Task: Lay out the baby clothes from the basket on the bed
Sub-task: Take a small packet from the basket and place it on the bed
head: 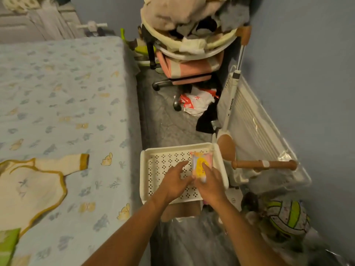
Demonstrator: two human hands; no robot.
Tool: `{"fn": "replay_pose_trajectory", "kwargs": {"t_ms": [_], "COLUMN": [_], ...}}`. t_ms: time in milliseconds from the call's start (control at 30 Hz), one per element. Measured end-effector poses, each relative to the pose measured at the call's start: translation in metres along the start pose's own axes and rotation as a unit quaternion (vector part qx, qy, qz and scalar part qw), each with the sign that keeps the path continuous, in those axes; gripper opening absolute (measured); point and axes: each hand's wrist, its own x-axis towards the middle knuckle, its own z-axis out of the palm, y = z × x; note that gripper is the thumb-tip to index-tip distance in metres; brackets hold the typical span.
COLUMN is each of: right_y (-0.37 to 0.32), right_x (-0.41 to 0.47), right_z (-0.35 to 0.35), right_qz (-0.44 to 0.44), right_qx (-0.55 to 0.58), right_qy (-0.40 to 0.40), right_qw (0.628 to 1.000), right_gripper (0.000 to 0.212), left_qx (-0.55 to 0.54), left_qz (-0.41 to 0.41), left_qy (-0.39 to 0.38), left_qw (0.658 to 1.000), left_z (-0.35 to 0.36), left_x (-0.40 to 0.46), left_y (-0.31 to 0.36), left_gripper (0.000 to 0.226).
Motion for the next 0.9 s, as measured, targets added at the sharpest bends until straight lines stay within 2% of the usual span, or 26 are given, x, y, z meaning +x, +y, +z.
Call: {"fn": "replay_pose_trajectory", "kwargs": {"t_ms": [200,300,533,633,800,900], "right_y": [0.016,0.019,0.017,0.000,-0.052,-0.096], "right_x": [0.034,0.047,0.056,0.050,0.029,0.008], "right_z": [0.015,0.020,0.020,0.017,0.013,0.026], "right_qz": [0.015,0.008,-0.008,-0.029,-0.102,-0.139], "right_qx": [0.014,0.021,0.053,0.125,0.134,0.155], "right_qy": [0.020,0.033,-0.010,-0.047,-0.024,-0.046], "right_qw": [1.000,0.999,0.999,0.991,0.985,0.977], "right_gripper": [0.070,0.066,0.069,0.069,0.079,0.081], "left_qx": [-0.041,-0.070,-0.109,-0.121,-0.143,-0.157], "left_qz": [0.023,0.033,0.018,0.025,0.055,0.062], "left_qy": [-0.004,-0.015,-0.012,-0.002,0.058,0.105], "left_qw": [0.999,0.997,0.994,0.992,0.986,0.980], "left_z": [0.025,0.031,0.020,0.005,-0.048,-0.092], "left_x": [0.040,0.051,0.047,0.036,0.012,-0.019], "left_y": [-0.015,-0.020,-0.031,-0.030,-0.025,-0.032], "left_gripper": [0.056,0.060,0.067,0.071,0.074,0.074]}}
